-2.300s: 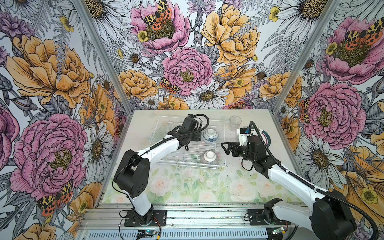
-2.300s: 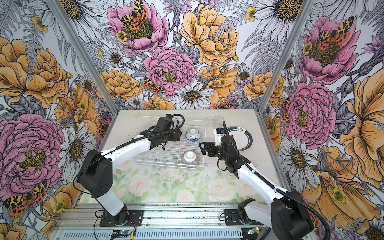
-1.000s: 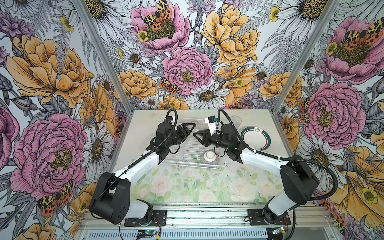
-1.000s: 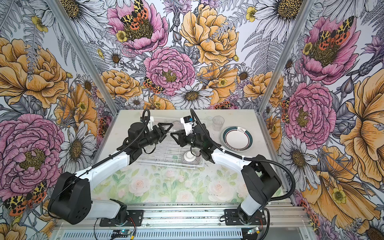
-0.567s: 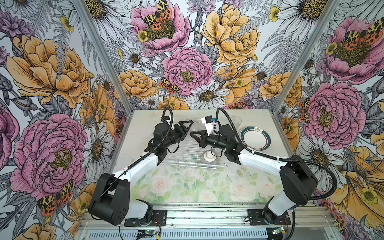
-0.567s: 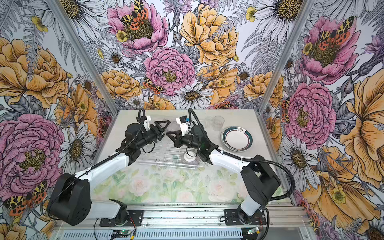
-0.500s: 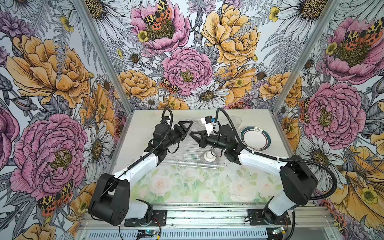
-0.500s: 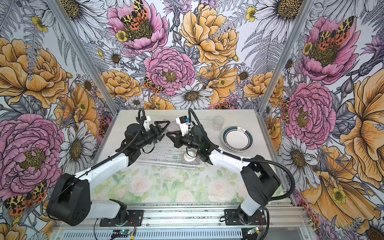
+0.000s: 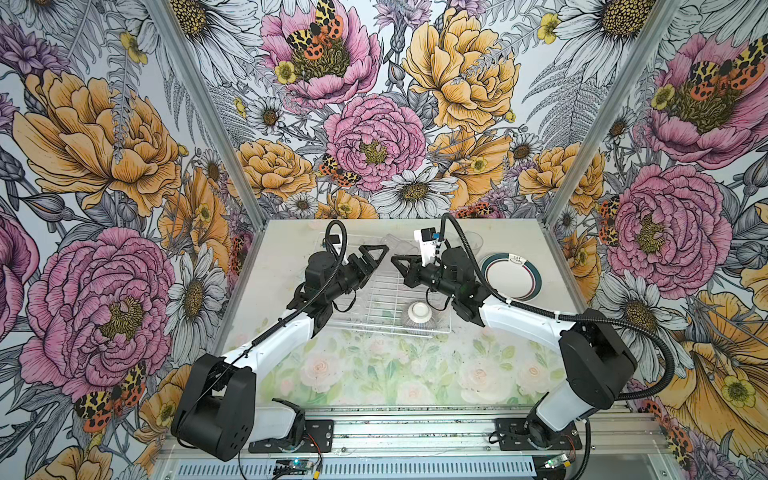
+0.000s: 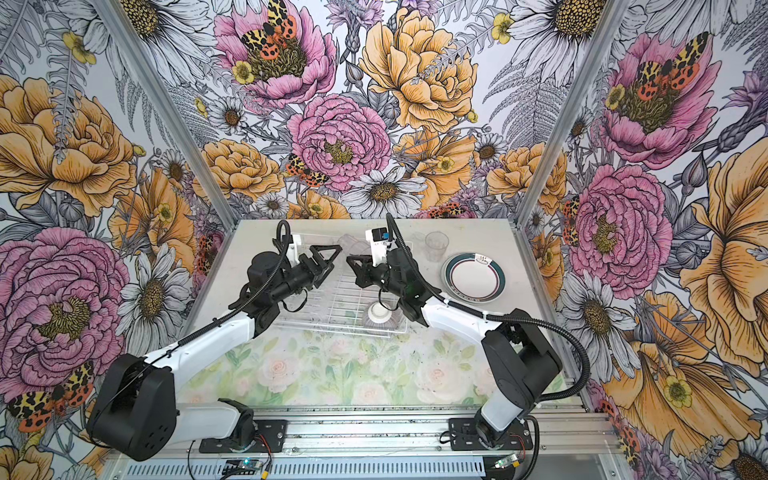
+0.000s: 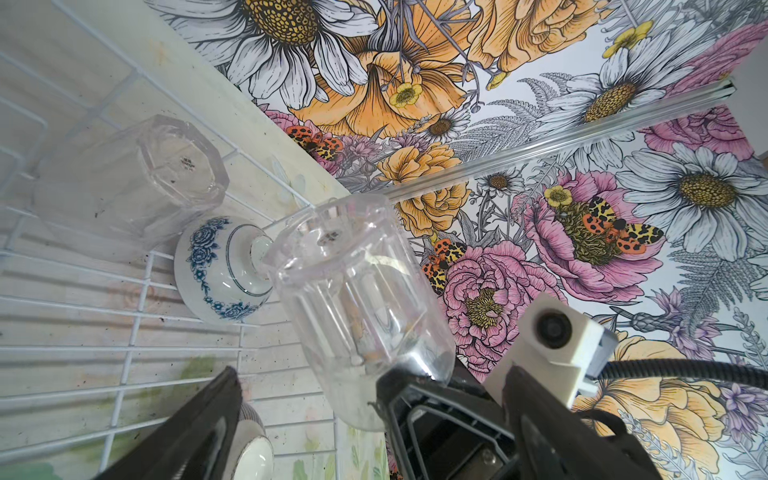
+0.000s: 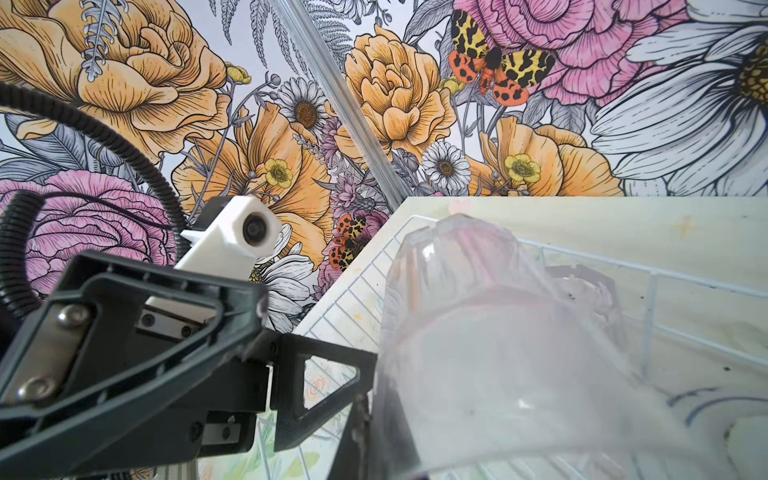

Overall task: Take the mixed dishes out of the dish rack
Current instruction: 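Open the left gripper and draw it back while the right gripper carries the glass off, then lower the octagonal glass upright onto the table beside the other glass with the right gripper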

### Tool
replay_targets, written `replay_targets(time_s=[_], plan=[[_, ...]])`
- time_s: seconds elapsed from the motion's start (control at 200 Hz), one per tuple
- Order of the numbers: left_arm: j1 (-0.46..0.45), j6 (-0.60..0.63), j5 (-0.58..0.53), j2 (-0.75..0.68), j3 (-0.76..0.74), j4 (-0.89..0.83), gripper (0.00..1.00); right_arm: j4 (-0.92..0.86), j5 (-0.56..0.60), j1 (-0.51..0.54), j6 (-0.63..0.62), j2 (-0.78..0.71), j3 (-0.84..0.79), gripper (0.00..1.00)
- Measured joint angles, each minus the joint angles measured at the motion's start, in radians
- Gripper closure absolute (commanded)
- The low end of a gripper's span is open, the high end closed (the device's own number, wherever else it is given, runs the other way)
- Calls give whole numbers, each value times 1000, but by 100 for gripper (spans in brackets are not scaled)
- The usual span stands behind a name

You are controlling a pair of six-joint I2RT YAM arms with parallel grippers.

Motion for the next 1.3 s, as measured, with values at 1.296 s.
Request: replay_targets(time_s=[1.296], plan=[[-74, 455, -335, -223, -162, -276, 1, -816, 433, -277, -43, -286, -14, 100]])
